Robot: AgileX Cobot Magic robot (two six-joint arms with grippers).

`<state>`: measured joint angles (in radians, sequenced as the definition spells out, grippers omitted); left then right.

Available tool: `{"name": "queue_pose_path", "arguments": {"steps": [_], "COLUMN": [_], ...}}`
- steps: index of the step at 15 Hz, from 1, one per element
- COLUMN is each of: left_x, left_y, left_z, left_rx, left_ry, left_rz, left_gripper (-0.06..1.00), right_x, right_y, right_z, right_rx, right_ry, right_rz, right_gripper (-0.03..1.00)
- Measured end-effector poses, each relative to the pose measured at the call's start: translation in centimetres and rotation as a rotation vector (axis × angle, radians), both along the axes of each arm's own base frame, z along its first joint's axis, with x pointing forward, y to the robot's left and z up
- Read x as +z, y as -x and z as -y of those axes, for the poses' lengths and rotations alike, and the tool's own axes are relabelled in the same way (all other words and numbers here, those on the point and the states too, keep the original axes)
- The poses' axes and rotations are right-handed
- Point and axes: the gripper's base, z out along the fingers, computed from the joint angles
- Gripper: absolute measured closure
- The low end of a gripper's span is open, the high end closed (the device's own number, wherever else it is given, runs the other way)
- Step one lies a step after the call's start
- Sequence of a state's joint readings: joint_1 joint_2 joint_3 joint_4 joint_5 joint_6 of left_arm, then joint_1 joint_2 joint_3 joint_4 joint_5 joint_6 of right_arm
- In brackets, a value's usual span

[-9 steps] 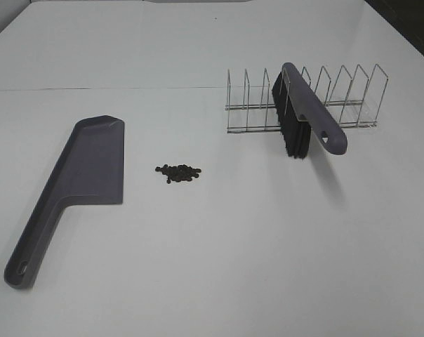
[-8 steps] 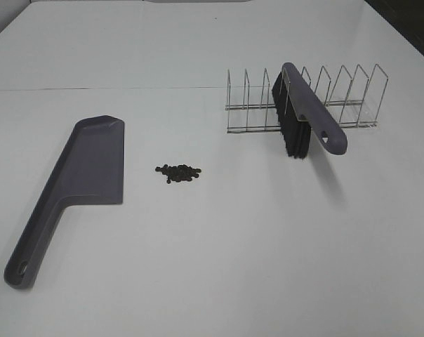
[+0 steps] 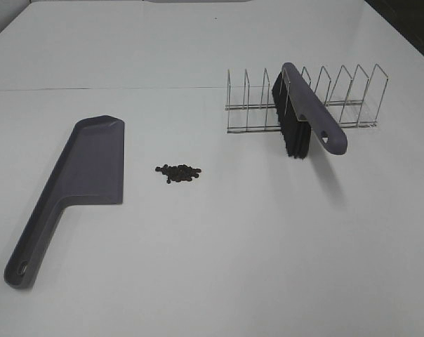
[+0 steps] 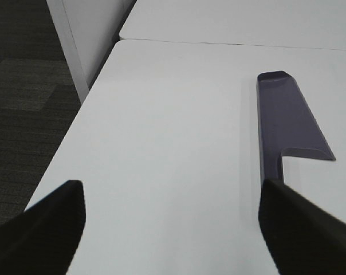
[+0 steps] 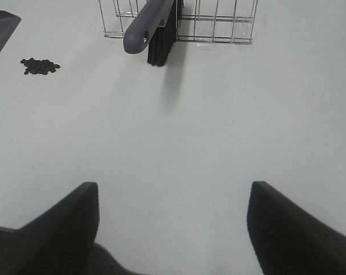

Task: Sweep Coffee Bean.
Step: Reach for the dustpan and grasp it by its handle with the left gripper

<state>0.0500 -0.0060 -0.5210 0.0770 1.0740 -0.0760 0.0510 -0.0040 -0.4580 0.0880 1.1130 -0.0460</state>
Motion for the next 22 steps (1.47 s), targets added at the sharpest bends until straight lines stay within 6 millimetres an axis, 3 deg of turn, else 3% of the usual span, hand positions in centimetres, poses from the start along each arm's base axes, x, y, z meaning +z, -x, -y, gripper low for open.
{"name": "queue_pose_path", "arguments": {"steps": [18, 22], "left_x": [0.00, 0.03], "left_y": [0.00, -0.78], "left_z": [0.00, -0.03], "left_rx": [0.000, -0.002], "left_ry": [0.000, 0.001], "left_rz": [0.000, -0.048], "left_gripper": [0.18, 0.18], "right_x": [0.00, 0.00], "right_y": [0.00, 0.00], "right_z": [0.00, 0.00], "right_rx": [0.000, 0.000], "right_ry": [0.000, 0.000], "right_rz": [0.000, 0.000], "right_gripper": [0.36, 0.36]}}
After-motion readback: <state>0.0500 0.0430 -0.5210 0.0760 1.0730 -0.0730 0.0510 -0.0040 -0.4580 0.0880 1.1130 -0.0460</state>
